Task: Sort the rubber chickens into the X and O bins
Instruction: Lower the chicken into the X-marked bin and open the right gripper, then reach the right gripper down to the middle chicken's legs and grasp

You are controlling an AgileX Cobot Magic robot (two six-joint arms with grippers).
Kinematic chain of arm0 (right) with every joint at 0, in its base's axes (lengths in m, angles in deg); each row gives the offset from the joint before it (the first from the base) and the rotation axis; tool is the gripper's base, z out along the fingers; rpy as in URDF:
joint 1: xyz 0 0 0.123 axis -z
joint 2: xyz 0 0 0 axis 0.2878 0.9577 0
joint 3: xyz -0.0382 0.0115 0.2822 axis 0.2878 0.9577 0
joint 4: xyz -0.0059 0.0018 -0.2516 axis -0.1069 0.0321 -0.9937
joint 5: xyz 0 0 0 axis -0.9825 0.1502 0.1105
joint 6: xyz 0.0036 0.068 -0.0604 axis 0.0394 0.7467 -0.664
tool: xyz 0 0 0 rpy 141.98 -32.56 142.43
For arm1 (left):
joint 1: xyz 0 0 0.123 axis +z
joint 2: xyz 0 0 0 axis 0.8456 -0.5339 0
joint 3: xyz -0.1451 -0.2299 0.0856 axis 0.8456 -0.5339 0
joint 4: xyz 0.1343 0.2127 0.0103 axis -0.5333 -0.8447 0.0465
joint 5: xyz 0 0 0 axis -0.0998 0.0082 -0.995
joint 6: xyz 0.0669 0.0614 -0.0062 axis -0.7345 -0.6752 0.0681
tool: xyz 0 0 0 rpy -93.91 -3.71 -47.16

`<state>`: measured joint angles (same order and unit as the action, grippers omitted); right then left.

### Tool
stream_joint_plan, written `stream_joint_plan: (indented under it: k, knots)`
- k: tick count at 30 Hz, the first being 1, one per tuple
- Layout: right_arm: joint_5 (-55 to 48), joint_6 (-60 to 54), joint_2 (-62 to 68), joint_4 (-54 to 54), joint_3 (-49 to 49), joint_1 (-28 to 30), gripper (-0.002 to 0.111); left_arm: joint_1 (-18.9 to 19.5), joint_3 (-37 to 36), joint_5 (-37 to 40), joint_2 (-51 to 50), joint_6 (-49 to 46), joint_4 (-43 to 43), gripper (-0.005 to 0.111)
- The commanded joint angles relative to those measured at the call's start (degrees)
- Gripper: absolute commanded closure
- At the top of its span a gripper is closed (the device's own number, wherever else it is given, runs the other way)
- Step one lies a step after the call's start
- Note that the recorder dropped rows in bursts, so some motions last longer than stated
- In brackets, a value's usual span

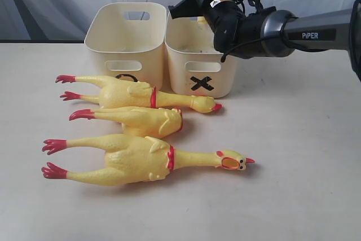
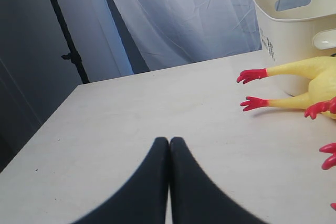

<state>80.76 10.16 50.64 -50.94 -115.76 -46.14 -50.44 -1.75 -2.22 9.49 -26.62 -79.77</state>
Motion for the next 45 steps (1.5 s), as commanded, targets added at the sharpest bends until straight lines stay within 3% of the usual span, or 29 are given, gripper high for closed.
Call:
stream_joint_plan:
  k: [1, 15, 22, 29, 32, 38, 41, 45]
  knots:
    - [0.8, -0.3, -0.2, 0.3, -0.3, 0.3, 0.038, 0.2, -0.3, -0.5, 0.2, 0.2, 0.0, 0.107]
    - [0.0, -0.3, -1.4, 2.6, -0.3, -0.4, 0.041, 0.2, -0.3, -0.5, 0.2, 0.2, 0.0, 0.107]
    - [-12.4, -0.1, -6.2, 5.7, -0.3, -0.7, 0.043, 0.2, -0.3, -0.5, 0.2, 0.2, 0.0, 0.107]
    - [-32.1, -0.1, -12.4, 5.3, -0.3, -0.7, 0.078, 0.2, -0.3, -0.5, 0.2, 0.2, 0.0, 0.107]
    - [-45.1, -0.7, -14.4, 2.0, -0.3, -0.7, 0.107, 0.2, -0.3, -0.5, 0.2, 0.2, 0.0, 0.107]
    - [-62.5, -4.2, -15.4, 1.6, -0.3, -1.1, 0.109, 0.2, -0.3, -0.5, 0.2, 0.2, -1.2, 0.107]
    - [-73.0, -15.6, -15.2, 1.8, -0.3, -2.5, 0.109, 0.2, -0.3, -0.5, 0.2, 0.2, -1.2, 0.107]
    - [-74.6, -21.5, -15.2, 1.8, -0.3, -4.7, 0.109, 0.2, -0.3, -0.5, 0.2, 0.2, -1.3, 0.107]
